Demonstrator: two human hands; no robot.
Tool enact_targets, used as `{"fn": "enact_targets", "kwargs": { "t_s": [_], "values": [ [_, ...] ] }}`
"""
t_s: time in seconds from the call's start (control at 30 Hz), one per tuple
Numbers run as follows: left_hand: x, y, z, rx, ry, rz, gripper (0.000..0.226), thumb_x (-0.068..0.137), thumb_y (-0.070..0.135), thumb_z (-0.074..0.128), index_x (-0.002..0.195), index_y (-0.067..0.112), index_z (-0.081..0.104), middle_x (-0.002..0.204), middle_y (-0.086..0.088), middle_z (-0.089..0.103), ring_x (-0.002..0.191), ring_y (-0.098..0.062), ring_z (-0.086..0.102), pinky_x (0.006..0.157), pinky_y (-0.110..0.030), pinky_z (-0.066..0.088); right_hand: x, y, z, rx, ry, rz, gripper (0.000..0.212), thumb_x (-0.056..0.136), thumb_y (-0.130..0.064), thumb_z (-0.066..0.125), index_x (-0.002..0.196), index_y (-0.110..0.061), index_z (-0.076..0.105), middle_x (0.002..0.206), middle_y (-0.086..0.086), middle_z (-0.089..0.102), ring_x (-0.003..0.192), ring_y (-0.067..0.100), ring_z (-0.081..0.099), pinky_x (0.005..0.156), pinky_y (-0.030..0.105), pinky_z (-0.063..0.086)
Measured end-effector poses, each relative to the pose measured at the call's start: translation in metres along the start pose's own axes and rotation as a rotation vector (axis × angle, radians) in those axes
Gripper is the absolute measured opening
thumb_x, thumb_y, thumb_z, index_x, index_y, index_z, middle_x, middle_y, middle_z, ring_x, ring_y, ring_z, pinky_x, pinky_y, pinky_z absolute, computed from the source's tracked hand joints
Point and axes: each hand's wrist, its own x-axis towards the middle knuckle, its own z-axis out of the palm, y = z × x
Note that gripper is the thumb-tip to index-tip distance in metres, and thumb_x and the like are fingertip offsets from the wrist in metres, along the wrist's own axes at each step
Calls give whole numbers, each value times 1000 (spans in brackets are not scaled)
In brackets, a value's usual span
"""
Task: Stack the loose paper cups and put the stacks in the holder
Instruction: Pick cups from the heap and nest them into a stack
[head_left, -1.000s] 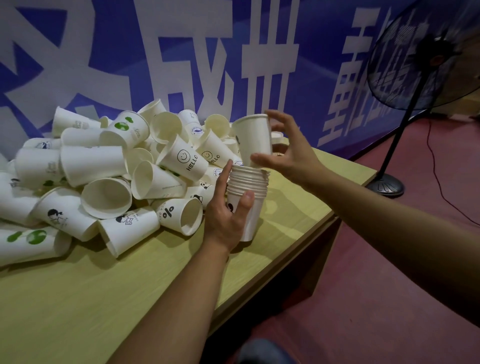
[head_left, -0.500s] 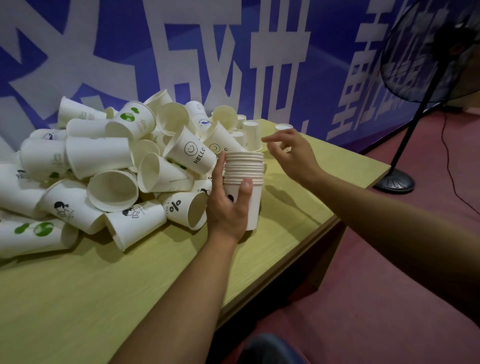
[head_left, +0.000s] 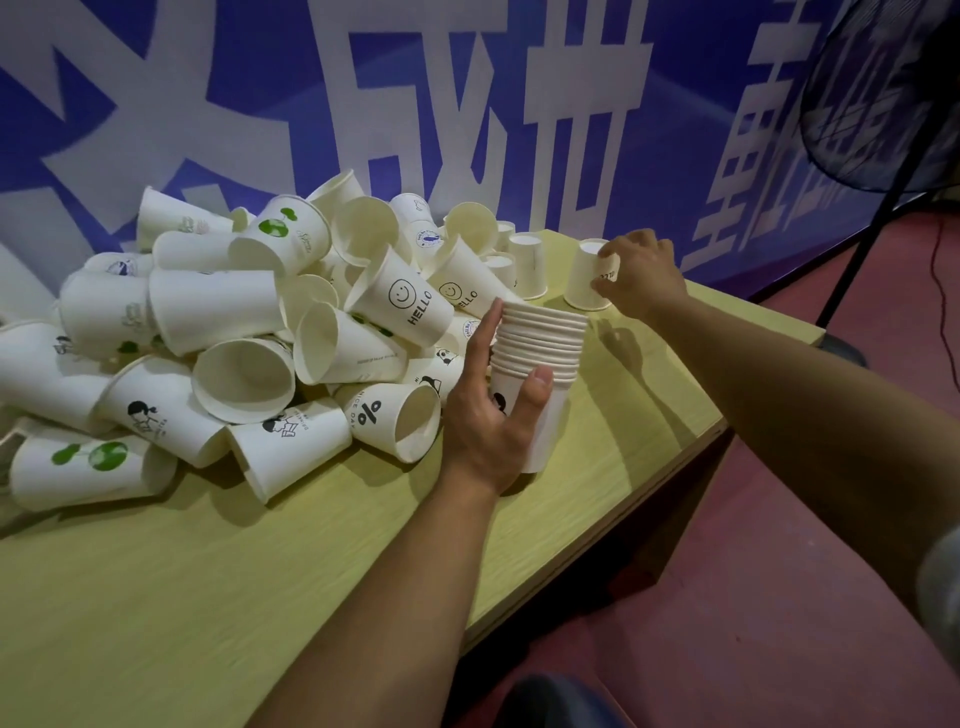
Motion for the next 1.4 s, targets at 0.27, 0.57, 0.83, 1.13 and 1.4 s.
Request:
{"fn": "enact_targets", "kwargs": {
  "t_s": [0.27, 0.57, 0.83, 1.13, 1.4],
  "values": [
    [1, -2, -2, -11, 15, -6, 75, 85, 55, 58, 153, 32, 35, 127, 39, 53, 116, 9, 59, 93, -14, 48, -7, 1, -4, -2, 49, -69, 38, 91, -27, 71, 124, -13, 60, 142, 8, 46, 125, 30, 43, 104, 42, 42],
    [1, -3, -2, -19, 12, -10, 74, 84, 55, 57, 151, 36, 32, 122, 48, 53, 112, 12, 59, 89, -12, 49, -44, -6, -23, 105, 68, -192, 29, 90, -24, 71, 114, -9, 62, 130, 6, 56, 105, 23, 56, 84, 26, 43],
    [1, -2, -3, -15, 41, -31, 72, 83, 58, 59, 149, 42, 34, 131, 19, 60, 114, 3, 62, 93, -24, 53, -90, 18, -58, 74, -180, -185, 79, 76, -22, 83, 140, -22, 36, 139, 7, 41, 115, 25, 51, 88, 34, 52],
    [-6, 4, -5, -26, -1, 19, 71, 86, 52, 59, 150, 36, 33, 134, 13, 57, 117, 5, 60, 91, -13, 49, -104, 21, -79, 50, -581, -149, 82, 85, -21, 75, 148, -38, 26, 141, 9, 42, 113, 26, 55, 82, 32, 57],
    [-9, 8, -4, 4, -70, 39, 75, 85, 54, 57, 152, 35, 32, 137, 14, 56, 118, 7, 58, 92, -12, 48, -128, -11, -108, 638, -48, -228, 75, 87, -27, 73, 147, -33, 29, 142, 6, 43, 117, 23, 54, 84, 33, 56]
  ]
}}
